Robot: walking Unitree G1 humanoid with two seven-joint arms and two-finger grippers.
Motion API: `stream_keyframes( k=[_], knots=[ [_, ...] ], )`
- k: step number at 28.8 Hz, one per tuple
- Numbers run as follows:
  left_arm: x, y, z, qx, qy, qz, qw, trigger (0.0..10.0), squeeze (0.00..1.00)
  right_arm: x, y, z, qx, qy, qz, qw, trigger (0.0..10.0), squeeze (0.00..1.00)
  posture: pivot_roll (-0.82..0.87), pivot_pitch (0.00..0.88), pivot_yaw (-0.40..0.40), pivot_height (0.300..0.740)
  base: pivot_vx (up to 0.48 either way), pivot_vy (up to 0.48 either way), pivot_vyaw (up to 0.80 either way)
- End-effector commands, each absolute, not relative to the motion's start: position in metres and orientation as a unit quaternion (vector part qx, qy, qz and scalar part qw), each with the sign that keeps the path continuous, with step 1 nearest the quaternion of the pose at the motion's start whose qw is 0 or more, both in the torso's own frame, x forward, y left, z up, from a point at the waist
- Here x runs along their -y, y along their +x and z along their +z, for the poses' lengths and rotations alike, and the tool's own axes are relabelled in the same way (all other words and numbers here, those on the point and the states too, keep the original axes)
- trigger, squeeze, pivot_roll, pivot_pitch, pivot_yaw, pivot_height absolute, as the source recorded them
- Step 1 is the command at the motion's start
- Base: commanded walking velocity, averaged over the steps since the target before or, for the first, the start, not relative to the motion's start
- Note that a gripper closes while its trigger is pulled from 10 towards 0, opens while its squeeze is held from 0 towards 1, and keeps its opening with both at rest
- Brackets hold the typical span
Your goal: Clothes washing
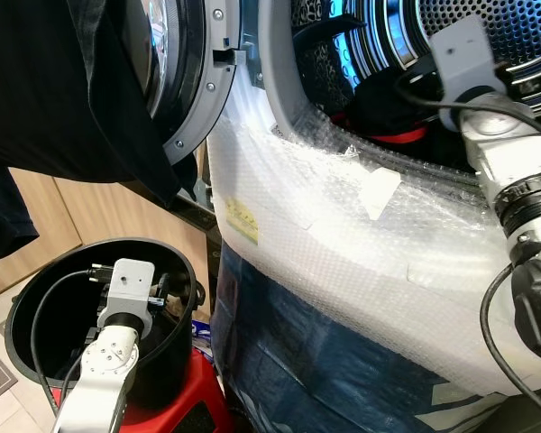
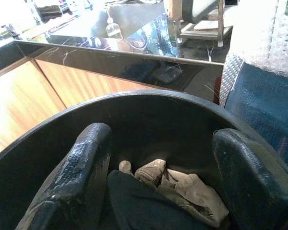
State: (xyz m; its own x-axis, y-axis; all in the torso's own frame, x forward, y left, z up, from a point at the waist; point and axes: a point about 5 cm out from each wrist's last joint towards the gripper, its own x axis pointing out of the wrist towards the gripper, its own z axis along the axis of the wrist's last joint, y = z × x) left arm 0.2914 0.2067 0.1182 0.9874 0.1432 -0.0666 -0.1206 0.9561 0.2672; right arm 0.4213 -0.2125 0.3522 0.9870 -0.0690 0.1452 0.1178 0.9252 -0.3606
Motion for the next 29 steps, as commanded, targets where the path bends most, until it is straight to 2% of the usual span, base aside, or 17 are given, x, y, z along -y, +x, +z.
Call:
stream_keyframes(
  k=[1, 3, 7, 11, 13, 17, 21, 29],
  knots=[
    [-0.205, 0.289, 0.120, -0.035, 0.140, 0.069, 0.987, 10.0, 0.00, 0.209, 0.421, 0.352, 0.070, -0.129, -0.009, 0.989, 10.0, 0.00, 0.21, 0.000, -0.091, 0.740, 0.000, 0.000, 0.00],
    [-0.204, 0.288, 0.119, -0.036, 0.140, 0.068, 0.987, 10.0, 0.00, 0.197, 0.422, 0.356, 0.083, -0.072, 0.038, 0.993, 10.0, 0.00, 0.20, 0.000, -0.090, 0.740, 0.000, 0.000, 0.00],
    [-0.203, 0.288, 0.118, -0.036, 0.139, 0.066, 0.987, 10.0, 0.00, 0.185, 0.418, 0.362, 0.111, -0.047, 0.083, 0.989, 10.0, 0.00, 0.20, 0.000, -0.088, 0.740, 0.000, 0.000, 0.00],
    [-0.202, 0.288, 0.118, -0.035, 0.139, 0.062, 0.988, 10.0, 0.00, 0.170, 0.404, 0.368, 0.151, 0.016, 0.184, 0.971, 10.0, 0.00, 0.20, 0.000, -0.086, 0.740, 0.000, 0.000, 0.00],
    [-0.202, 0.288, 0.118, -0.035, 0.139, 0.062, 0.988, 10.0, 0.00, 0.169, 0.399, 0.368, 0.155, 0.025, 0.188, 0.969, 10.0, 0.00, 0.19, 0.000, -0.084, 0.740, 0.000, 0.000, 0.00],
    [-0.200, 0.287, 0.117, -0.036, 0.138, 0.060, 0.988, 10.0, 0.00, 0.172, 0.389, 0.364, 0.170, -0.012, 0.169, 0.971, 10.0, 0.00, 0.20, 0.000, -0.086, 0.740, 0.000, 0.000, 0.00],
    [-0.200, 0.285, 0.116, -0.038, 0.138, 0.058, 0.988, 10.0, 0.00, 0.183, 0.368, 0.363, 0.170, 0.040, 0.168, 0.970, 10.0, 0.00, 0.19, 0.000, -0.087, 0.740, 0.000, 0.000, 0.00],
    [-0.200, 0.285, 0.116, -0.038, 0.138, 0.057, 0.988, 10.0, 0.00, 0.180, 0.350, 0.361, 0.163, 0.053, 0.183, 0.968, 10.0, 0.00, 0.19, 0.000, -0.086, 0.740, 0.000, 0.000, 0.00]
  ],
)
